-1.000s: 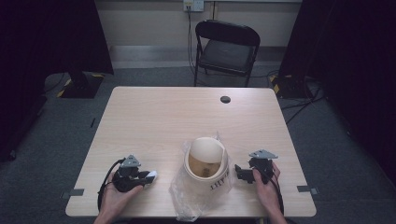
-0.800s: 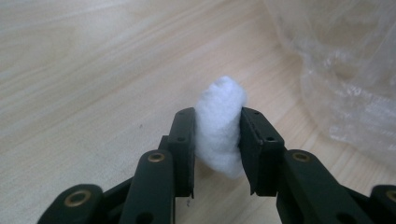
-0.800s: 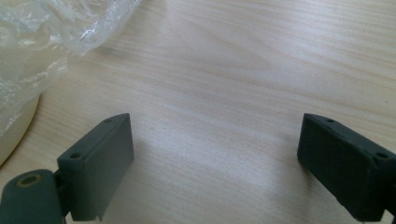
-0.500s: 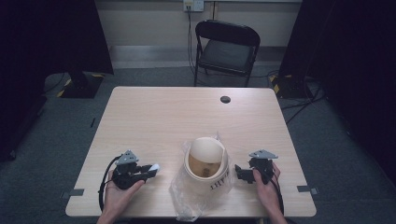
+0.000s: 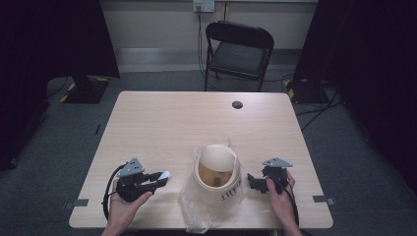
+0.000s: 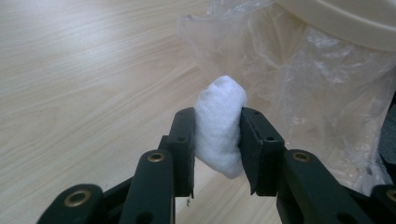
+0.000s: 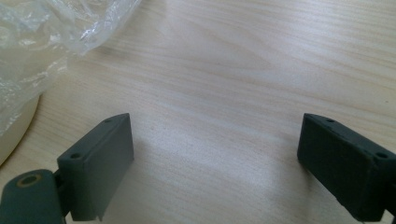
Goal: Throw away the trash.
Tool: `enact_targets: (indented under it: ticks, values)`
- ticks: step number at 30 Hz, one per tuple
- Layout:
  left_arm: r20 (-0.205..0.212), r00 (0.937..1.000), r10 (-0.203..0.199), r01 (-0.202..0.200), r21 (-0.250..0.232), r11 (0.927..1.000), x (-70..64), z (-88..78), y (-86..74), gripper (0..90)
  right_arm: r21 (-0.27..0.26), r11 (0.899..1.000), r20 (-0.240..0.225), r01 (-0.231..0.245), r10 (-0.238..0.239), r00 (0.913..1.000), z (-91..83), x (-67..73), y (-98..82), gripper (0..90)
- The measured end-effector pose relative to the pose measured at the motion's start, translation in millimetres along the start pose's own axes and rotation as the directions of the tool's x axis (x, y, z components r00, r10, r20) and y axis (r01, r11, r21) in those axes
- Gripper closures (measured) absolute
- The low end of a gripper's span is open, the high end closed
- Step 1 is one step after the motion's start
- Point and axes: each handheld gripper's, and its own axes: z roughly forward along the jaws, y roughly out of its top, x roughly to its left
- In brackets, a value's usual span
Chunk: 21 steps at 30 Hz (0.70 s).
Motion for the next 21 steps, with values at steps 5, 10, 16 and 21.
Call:
enact_targets:
  ticks: [5,10,16,21]
  values:
    - [0.028,0.9996,-0.006,0.006,-0.015,0.9999,-11.1,-2.4,3.9,67.4,0.0,1.0,-0.001,0.0,0.0,1.0,0.0,0.0,0.0,9.9]
    - [0.022,0.9995,0.021,-0.021,-0.029,0.9994,-20.9,-6.2,8.5,67.3,0.0,1.0,0.0,0.0,0.0,1.0,0.0,0.0,0.0,9.9]
    - [0.044,0.9984,0.034,-0.031,-0.066,0.9974,-31.4,-13.8,17.9,67.3,0.0,1.0,0.0,0.0,0.0,1.0,0.0,0.0,0.0,9.9]
    - [0.045,0.9969,0.065,-0.061,-0.088,0.9943,-37.0,-21.2,25.7,67.2,0.0,1.0,0.0,0.0,0.0,1.0,0.0,0.0,0.0,9.9]
